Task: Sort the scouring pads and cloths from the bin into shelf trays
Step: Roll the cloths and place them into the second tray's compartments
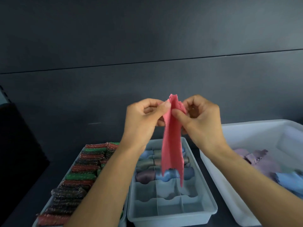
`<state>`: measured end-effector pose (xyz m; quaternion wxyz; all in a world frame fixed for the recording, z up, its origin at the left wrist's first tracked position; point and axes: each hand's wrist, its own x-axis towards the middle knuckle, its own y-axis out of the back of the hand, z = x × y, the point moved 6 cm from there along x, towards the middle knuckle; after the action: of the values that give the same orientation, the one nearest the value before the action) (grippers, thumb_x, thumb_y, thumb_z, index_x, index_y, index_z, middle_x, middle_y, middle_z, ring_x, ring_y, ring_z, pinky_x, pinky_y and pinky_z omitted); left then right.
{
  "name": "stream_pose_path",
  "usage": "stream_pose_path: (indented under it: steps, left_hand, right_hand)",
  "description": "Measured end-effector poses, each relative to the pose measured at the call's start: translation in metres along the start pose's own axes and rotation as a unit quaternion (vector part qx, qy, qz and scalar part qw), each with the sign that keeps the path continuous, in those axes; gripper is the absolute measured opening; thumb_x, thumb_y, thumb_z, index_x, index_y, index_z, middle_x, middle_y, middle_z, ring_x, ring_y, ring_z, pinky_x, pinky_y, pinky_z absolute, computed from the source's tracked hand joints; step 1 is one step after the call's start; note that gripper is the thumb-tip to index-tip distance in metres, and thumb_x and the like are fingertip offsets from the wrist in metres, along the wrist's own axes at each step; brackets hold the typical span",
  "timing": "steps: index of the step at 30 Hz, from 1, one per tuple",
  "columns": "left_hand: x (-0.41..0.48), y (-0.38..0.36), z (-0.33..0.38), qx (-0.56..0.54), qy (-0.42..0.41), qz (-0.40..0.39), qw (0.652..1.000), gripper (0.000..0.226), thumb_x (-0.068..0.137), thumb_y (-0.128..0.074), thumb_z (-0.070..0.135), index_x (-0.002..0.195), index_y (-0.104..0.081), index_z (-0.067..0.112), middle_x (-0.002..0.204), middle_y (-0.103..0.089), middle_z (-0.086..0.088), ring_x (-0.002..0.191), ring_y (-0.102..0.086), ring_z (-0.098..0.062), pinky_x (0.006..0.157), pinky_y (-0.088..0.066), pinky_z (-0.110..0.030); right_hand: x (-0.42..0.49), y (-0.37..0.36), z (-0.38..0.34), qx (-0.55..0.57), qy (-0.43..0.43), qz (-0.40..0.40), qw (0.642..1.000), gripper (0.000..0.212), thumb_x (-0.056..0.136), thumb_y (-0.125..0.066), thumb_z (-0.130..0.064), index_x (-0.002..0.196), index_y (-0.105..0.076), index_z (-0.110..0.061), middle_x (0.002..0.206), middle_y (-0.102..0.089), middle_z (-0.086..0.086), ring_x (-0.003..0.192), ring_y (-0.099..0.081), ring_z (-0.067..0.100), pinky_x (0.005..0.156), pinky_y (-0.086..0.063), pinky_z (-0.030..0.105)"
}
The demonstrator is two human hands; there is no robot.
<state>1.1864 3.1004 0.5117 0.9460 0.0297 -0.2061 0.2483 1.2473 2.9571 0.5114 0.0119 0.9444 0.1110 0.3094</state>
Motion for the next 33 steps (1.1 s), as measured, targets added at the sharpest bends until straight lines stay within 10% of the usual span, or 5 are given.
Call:
stream_pose_path:
  steps: [13,17,21,26,33]
  left_hand:
    - [-0.002,-0.007,0.013,-0.038,-0.03,-0.013,0.999,0.011,0.089,-0.068,0.007,0.092,-0.072,-0.003,0.08,-0.074,-0.018,0.073,-0.072,-0.025,0.07,-0.062,-0.036]
    - [-0.002,-0.009,0.013,-0.028,-0.034,-0.011,0.999,0.025,0.077,-0.08,0.013,0.095,-0.069,0.0,0.082,-0.073,-0.013,0.074,-0.071,-0.023,0.073,-0.061,-0.035]
    - [0.004,-0.003,0.018,0.015,-0.055,0.004,0.998,0.006,0.085,-0.07,0.001,0.091,-0.069,0.003,0.074,-0.069,-0.009,0.065,-0.067,-0.016,0.069,-0.06,-0.033]
    - [0.014,0.006,0.023,0.04,-0.043,-0.058,0.997,0.017,0.086,-0.063,-0.005,0.082,-0.071,0.011,0.07,-0.068,-0.002,0.064,-0.063,-0.01,0.06,-0.053,-0.021]
    - [0.014,0.005,0.019,-0.069,-0.03,-0.113,0.991,0.008,0.086,-0.066,0.008,0.094,-0.068,0.009,0.084,-0.071,-0.001,0.079,-0.065,-0.014,0.076,-0.054,-0.028]
  right_hand:
    - [-0.006,-0.004,-0.019,-0.104,0.11,-0.008,0.988,0.011,0.088,-0.066,-0.013,0.093,-0.072,-0.02,0.083,-0.066,-0.009,0.073,-0.061,0.009,0.065,-0.049,0.019]
    - [-0.011,-0.014,-0.021,-0.165,0.161,-0.055,0.971,0.014,0.085,-0.057,-0.006,0.092,-0.067,-0.013,0.083,-0.061,0.0,0.073,-0.061,0.014,0.069,-0.053,0.033]
    - [-0.014,-0.019,-0.019,-0.036,0.105,-0.149,0.983,0.05,0.074,-0.042,0.002,0.112,-0.067,-0.019,0.092,-0.065,0.003,0.082,-0.064,0.015,0.079,-0.054,0.026]
    - [0.016,0.007,-0.006,0.063,0.019,-0.075,0.995,0.037,0.08,-0.068,0.003,0.108,-0.066,-0.021,0.093,-0.067,-0.003,0.08,-0.062,0.006,0.082,-0.051,0.021]
    - [0.028,-0.023,0.004,0.14,-0.103,-0.306,0.936,0.037,0.069,-0.079,-0.008,0.104,-0.07,-0.002,0.103,-0.073,0.013,0.095,-0.069,0.024,0.089,-0.053,0.031]
